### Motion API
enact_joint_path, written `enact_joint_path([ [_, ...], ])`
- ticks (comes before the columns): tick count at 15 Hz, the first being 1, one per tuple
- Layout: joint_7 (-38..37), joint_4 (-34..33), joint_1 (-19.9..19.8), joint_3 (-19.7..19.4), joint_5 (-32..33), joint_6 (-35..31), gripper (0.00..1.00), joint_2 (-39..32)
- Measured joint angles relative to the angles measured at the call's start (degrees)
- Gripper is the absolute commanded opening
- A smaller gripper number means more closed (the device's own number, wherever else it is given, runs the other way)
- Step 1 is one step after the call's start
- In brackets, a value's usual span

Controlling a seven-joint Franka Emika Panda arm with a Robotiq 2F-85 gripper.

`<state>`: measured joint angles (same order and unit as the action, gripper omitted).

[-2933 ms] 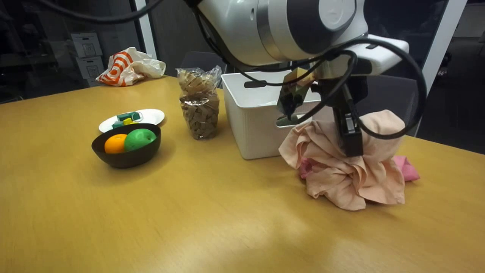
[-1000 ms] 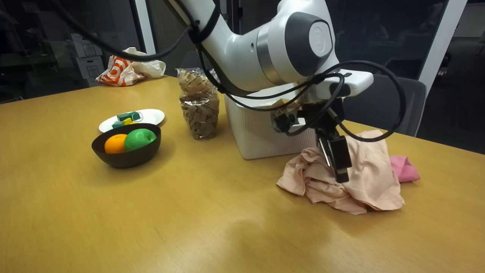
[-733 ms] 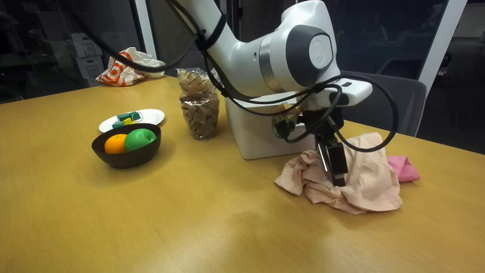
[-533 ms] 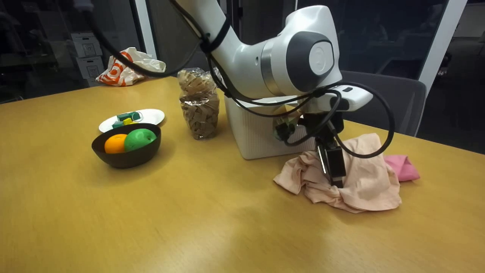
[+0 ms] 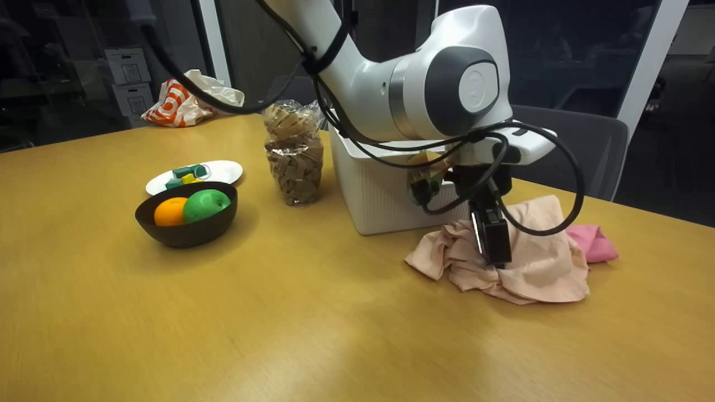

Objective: Put the two shirts in the white basket together

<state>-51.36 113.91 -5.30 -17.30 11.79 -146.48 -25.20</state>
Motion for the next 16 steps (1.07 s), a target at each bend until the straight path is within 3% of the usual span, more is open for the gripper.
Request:
enact_joint_path([
  [3,0.0,-0.3,0.0,-0.1,-0.1,0.0,0.24,0.0],
  [6,0.0,-0.5,0.0,-0.1,-0.3,0.0,0.18,0.0],
  [8,0.0,-0.7,0.0,-0.4,-0.3,-0.2,0.08,0.1],
  [16,-0.6,-0.8,0.0,-3.1,-0.3,-2.8,0.07,1.6],
])
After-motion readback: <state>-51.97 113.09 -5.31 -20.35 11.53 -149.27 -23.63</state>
